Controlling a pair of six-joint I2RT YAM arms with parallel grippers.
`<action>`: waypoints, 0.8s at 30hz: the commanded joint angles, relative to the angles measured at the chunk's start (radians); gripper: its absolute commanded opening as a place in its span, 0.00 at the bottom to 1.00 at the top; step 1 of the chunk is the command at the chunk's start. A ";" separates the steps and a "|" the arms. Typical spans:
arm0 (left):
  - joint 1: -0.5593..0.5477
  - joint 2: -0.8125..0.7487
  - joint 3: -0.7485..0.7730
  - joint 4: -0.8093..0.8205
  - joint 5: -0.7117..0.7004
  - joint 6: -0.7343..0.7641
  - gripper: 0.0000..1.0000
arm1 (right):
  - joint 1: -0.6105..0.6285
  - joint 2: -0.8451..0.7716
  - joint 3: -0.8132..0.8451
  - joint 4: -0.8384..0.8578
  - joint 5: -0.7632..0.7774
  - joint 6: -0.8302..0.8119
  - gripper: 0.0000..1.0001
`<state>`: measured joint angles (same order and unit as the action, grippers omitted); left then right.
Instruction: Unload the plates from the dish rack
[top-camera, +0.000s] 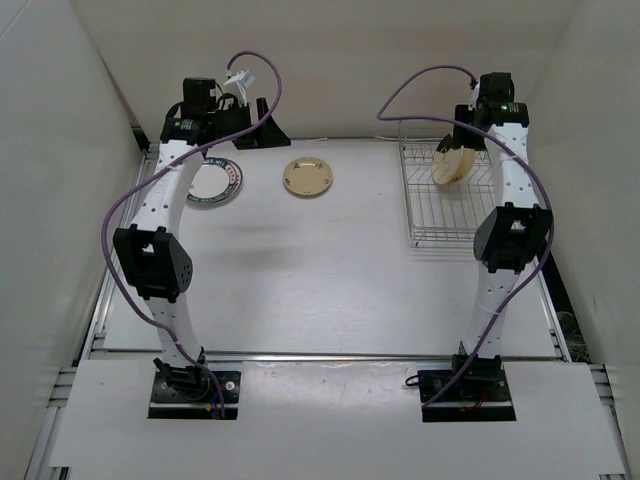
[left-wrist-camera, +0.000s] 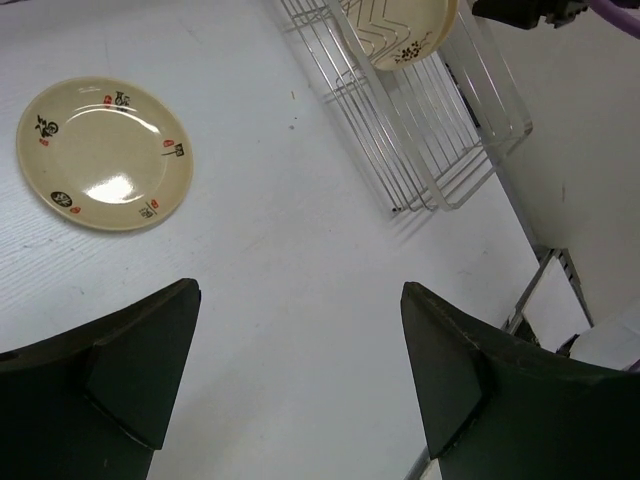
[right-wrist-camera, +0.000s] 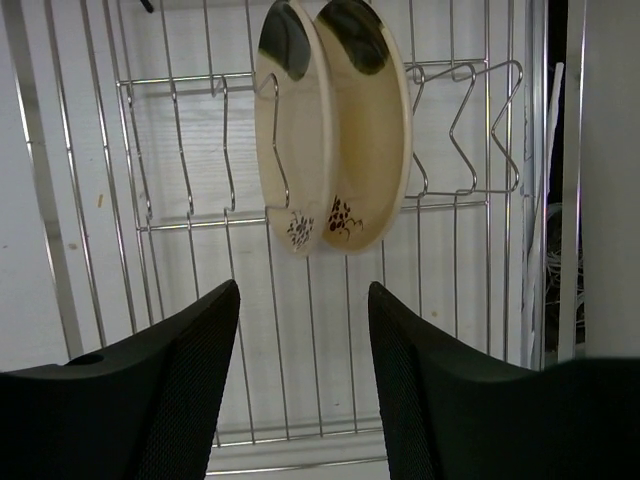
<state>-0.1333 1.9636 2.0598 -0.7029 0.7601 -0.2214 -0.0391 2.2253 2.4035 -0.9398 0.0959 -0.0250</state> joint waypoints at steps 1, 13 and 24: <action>0.000 -0.051 -0.033 -0.056 -0.004 0.053 0.92 | -0.005 0.039 0.057 0.048 0.034 0.011 0.58; 0.000 -0.120 -0.104 -0.084 -0.022 0.080 0.93 | -0.005 0.187 0.146 0.088 0.077 -0.007 0.43; 0.000 -0.120 -0.122 -0.093 -0.041 0.090 0.93 | 0.013 0.235 0.197 0.098 0.096 -0.026 0.07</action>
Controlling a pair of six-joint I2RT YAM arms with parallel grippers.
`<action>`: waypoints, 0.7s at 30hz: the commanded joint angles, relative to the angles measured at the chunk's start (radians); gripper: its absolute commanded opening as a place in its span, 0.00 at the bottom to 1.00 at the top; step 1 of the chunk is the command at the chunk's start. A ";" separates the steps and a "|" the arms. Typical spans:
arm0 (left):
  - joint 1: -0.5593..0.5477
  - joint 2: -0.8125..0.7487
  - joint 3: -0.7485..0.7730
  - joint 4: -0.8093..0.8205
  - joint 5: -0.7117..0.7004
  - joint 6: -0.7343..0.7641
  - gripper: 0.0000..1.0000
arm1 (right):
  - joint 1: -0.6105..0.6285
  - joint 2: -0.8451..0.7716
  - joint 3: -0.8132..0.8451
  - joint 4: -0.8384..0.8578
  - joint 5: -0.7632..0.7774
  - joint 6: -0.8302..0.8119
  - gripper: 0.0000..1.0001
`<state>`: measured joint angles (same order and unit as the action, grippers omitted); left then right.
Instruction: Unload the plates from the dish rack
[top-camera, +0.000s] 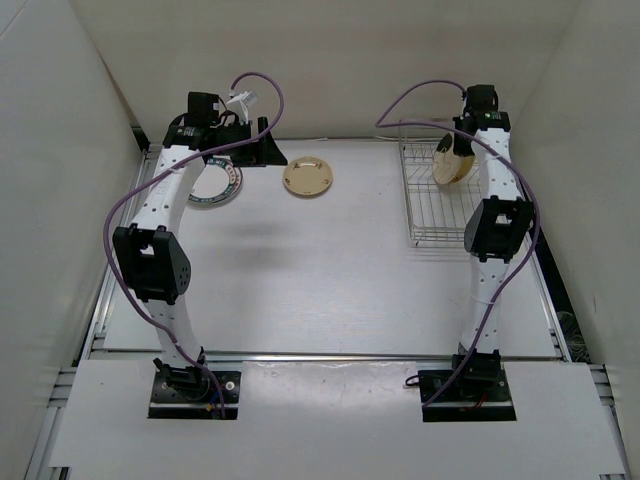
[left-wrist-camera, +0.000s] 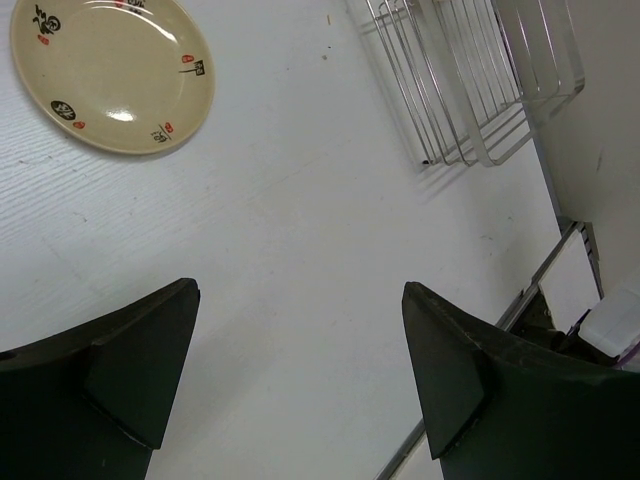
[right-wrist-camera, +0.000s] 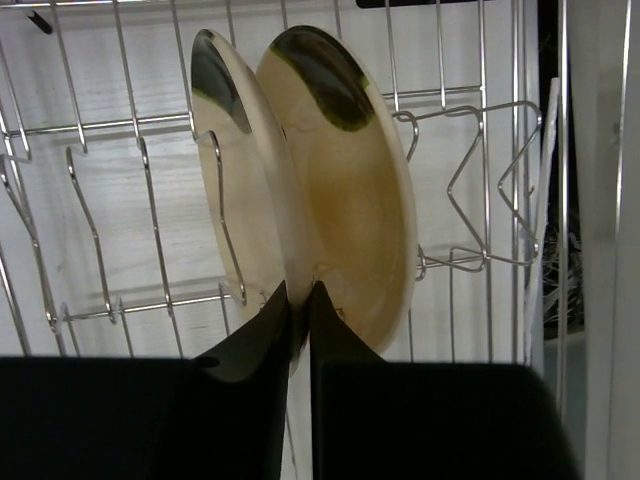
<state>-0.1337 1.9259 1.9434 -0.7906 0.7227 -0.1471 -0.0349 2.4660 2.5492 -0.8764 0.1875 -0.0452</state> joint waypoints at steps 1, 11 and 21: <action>0.000 -0.082 -0.006 -0.006 -0.003 0.015 0.93 | 0.009 -0.006 0.051 0.034 0.004 -0.005 0.01; 0.000 -0.073 0.003 -0.006 -0.003 0.015 0.93 | 0.018 -0.195 0.051 0.079 0.174 -0.074 0.00; 0.000 -0.064 0.003 -0.006 0.017 -0.003 0.94 | 0.040 -0.378 -0.087 0.038 0.189 -0.091 0.00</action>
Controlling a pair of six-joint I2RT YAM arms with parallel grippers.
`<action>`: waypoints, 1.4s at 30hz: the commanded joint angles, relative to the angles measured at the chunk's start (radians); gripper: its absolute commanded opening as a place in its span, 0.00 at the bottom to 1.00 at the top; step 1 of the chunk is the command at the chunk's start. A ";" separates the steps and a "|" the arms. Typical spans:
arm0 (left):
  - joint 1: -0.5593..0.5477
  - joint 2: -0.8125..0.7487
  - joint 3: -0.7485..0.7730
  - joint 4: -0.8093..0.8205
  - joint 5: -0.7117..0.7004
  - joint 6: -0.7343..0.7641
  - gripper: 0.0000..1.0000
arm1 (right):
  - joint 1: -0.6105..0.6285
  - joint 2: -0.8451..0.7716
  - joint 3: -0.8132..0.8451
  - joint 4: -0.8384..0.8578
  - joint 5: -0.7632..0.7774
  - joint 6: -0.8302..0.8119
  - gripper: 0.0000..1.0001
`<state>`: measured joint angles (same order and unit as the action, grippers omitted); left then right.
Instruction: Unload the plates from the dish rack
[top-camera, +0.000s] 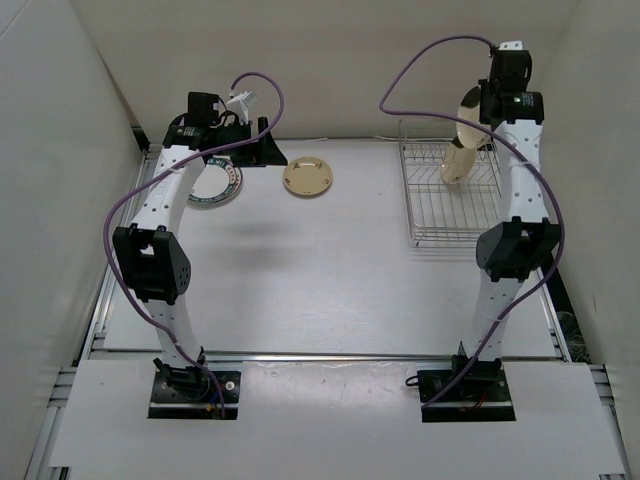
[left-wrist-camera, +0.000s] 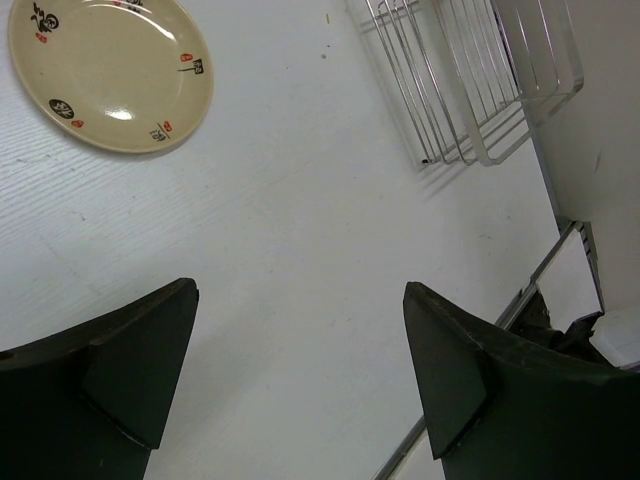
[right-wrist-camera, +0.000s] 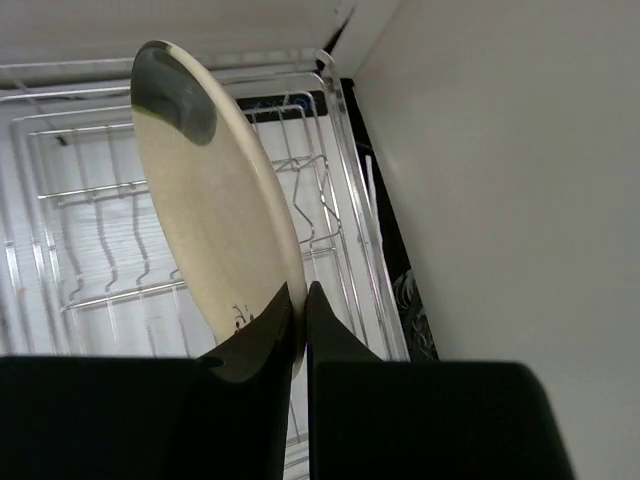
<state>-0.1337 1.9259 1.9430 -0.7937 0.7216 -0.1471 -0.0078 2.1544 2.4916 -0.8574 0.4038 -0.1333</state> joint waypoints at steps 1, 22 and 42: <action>0.000 -0.055 0.004 -0.002 0.030 -0.003 0.94 | 0.012 -0.085 -0.030 -0.004 -0.096 0.007 0.00; -0.030 -0.008 -0.098 0.007 0.346 -0.062 1.00 | 0.200 0.044 -0.243 -0.192 -1.493 0.196 0.00; -0.109 0.062 -0.087 0.016 0.328 -0.071 0.71 | 0.264 0.148 -0.171 -0.141 -1.514 0.256 0.00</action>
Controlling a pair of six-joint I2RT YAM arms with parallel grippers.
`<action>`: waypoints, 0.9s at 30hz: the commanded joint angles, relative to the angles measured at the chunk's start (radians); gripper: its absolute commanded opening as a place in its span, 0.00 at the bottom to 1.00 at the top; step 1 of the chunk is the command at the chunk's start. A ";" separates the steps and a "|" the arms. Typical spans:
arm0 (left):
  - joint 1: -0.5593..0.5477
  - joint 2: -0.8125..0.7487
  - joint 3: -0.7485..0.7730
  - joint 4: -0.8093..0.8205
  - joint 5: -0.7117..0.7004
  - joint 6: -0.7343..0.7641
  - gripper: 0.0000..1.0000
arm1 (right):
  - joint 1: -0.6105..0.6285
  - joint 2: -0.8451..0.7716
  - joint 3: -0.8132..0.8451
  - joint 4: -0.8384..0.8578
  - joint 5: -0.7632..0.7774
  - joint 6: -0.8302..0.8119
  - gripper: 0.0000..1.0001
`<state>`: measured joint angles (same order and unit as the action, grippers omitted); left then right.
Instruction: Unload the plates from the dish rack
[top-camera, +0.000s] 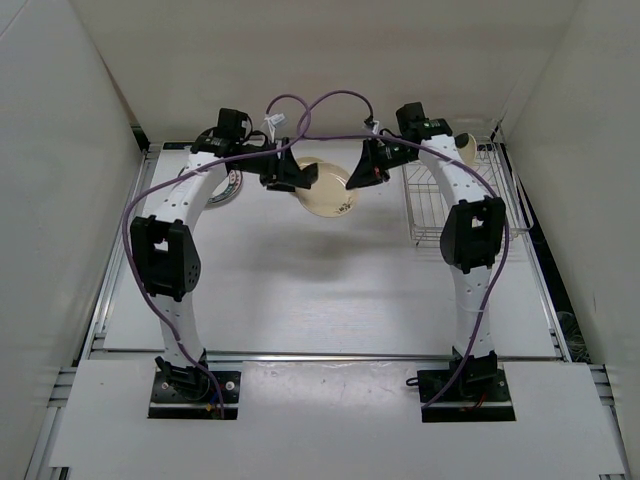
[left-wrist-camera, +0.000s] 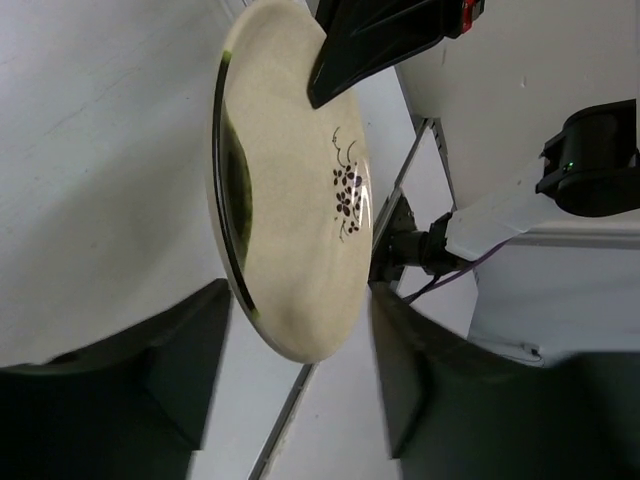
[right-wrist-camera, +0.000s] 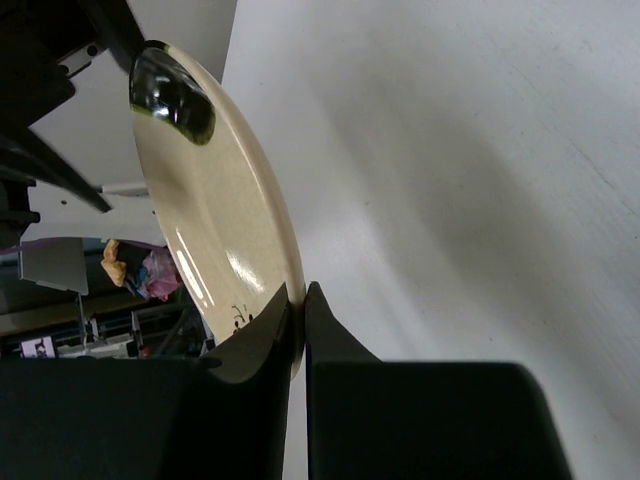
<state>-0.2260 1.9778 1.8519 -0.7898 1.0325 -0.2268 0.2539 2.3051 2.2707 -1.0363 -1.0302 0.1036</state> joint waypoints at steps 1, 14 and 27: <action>-0.016 0.010 0.004 0.012 0.017 0.009 0.63 | 0.002 -0.003 0.050 0.038 -0.080 0.019 0.00; -0.016 0.029 0.024 0.012 -0.089 0.009 0.10 | -0.057 -0.016 0.050 0.038 0.036 0.051 0.77; 0.017 0.234 0.231 0.130 -0.101 -0.198 0.10 | -0.245 -0.274 -0.045 -0.039 0.233 -0.090 0.78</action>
<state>-0.2329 2.1883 2.0098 -0.7254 0.8986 -0.3580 0.0265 2.1666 2.2513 -1.0466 -0.8185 0.0738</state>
